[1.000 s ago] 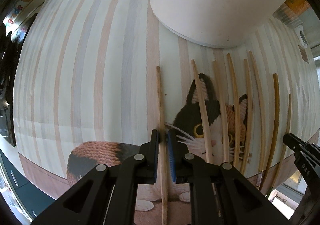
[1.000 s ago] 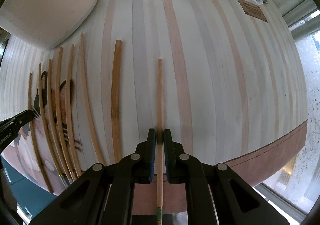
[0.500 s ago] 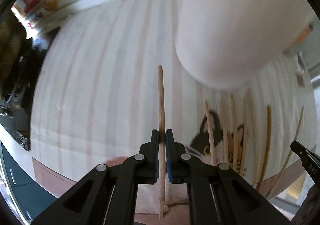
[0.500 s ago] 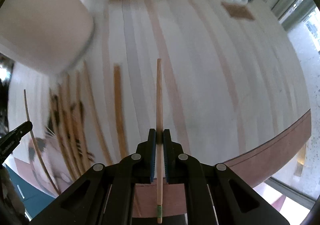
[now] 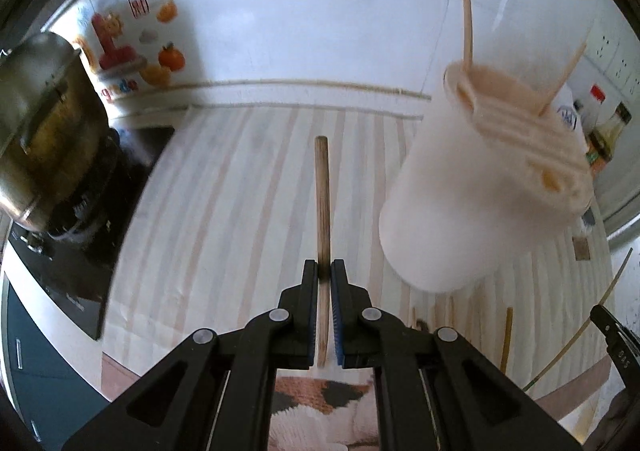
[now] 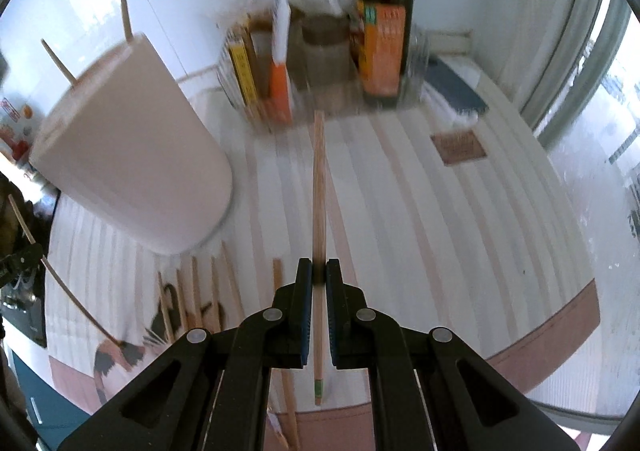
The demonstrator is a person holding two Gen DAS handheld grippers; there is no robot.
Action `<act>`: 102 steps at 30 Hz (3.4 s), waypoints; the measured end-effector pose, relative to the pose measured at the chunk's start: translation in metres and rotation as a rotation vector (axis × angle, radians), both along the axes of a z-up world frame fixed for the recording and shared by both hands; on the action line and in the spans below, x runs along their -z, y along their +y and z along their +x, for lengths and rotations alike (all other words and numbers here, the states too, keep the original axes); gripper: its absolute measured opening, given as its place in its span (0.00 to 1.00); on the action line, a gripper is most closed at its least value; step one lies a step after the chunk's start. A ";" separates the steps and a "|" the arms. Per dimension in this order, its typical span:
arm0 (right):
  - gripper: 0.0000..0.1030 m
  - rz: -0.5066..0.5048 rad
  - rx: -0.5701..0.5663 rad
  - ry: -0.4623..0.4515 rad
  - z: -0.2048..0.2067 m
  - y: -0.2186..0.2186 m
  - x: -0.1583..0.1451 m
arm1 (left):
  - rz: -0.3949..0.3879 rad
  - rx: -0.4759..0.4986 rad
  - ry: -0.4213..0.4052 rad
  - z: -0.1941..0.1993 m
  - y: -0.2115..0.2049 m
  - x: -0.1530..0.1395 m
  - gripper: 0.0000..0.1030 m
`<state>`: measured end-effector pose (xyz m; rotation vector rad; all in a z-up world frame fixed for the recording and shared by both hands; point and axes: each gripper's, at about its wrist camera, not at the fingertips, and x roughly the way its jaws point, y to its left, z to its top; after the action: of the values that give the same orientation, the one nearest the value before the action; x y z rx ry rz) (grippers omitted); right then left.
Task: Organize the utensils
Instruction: 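Lift both chopsticks and carry them over the utensil holder, then release both chopsticks into the holder by opening both tools, then grasp a chopstick with the left tool while the right tool grasps another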
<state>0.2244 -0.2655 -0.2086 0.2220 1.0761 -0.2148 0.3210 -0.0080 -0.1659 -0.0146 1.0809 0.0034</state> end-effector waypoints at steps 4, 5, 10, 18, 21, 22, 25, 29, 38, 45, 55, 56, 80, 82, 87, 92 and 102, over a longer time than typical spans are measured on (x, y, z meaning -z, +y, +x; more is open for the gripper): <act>0.07 0.000 0.000 -0.054 0.006 0.001 -0.020 | -0.009 -0.006 -0.046 0.005 0.003 -0.020 0.04; 0.07 0.003 0.000 -0.069 0.007 0.002 -0.027 | -0.018 -0.010 -0.053 0.006 0.004 -0.027 0.04; 0.07 0.062 0.009 -0.144 0.018 0.002 -0.071 | -0.075 -0.039 -0.116 0.009 0.016 -0.080 0.04; 0.07 0.230 -0.001 -0.267 0.061 -0.005 -0.157 | -0.231 -0.025 -0.237 0.017 0.028 -0.188 0.04; 0.07 0.236 -0.007 -0.331 0.080 -0.003 -0.186 | -0.252 0.009 -0.283 0.022 0.021 -0.218 0.04; 0.07 0.238 -0.007 -0.353 0.089 -0.001 -0.197 | -0.257 0.018 -0.294 0.025 0.018 -0.224 0.04; 0.07 0.240 -0.012 -0.387 0.108 0.003 -0.214 | -0.273 0.034 -0.305 0.035 0.007 -0.232 0.04; 0.07 0.224 -0.010 -0.407 0.135 0.013 -0.220 | -0.298 0.036 -0.281 0.059 -0.009 -0.218 0.04; 0.07 0.170 -0.012 -0.381 0.183 0.041 -0.189 | -0.268 0.062 -0.139 0.116 -0.050 -0.154 0.04; 0.07 0.144 -0.057 -0.323 0.197 0.054 -0.164 | -0.246 0.110 -0.074 0.117 -0.060 -0.139 0.05; 0.46 0.136 -0.060 -0.288 0.170 0.037 -0.169 | -0.127 0.056 -0.195 0.087 -0.041 -0.176 0.75; 0.47 0.130 -0.055 -0.289 0.165 0.034 -0.171 | -0.108 0.042 -0.210 0.082 -0.037 -0.178 0.75; 0.60 0.081 -0.050 0.065 0.037 0.006 -0.023 | 0.039 0.039 0.164 -0.023 -0.032 0.031 0.85; 0.48 0.096 -0.056 0.109 0.027 0.005 0.002 | 0.028 0.059 0.251 -0.028 -0.040 0.060 0.63; 0.42 0.118 -0.044 0.202 0.009 0.003 0.048 | -0.092 0.099 0.458 -0.041 -0.067 0.128 0.39; 0.42 0.121 -0.044 0.267 0.003 0.004 0.076 | -0.016 0.162 0.480 -0.046 -0.092 0.151 0.16; 0.41 0.170 -0.034 0.313 0.003 0.009 0.102 | 0.027 0.164 0.450 -0.044 -0.078 0.150 0.04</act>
<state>0.2277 -0.2568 -0.3102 0.3295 1.4105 -0.1296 0.2770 -0.0863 -0.3158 0.1041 1.5293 -0.1318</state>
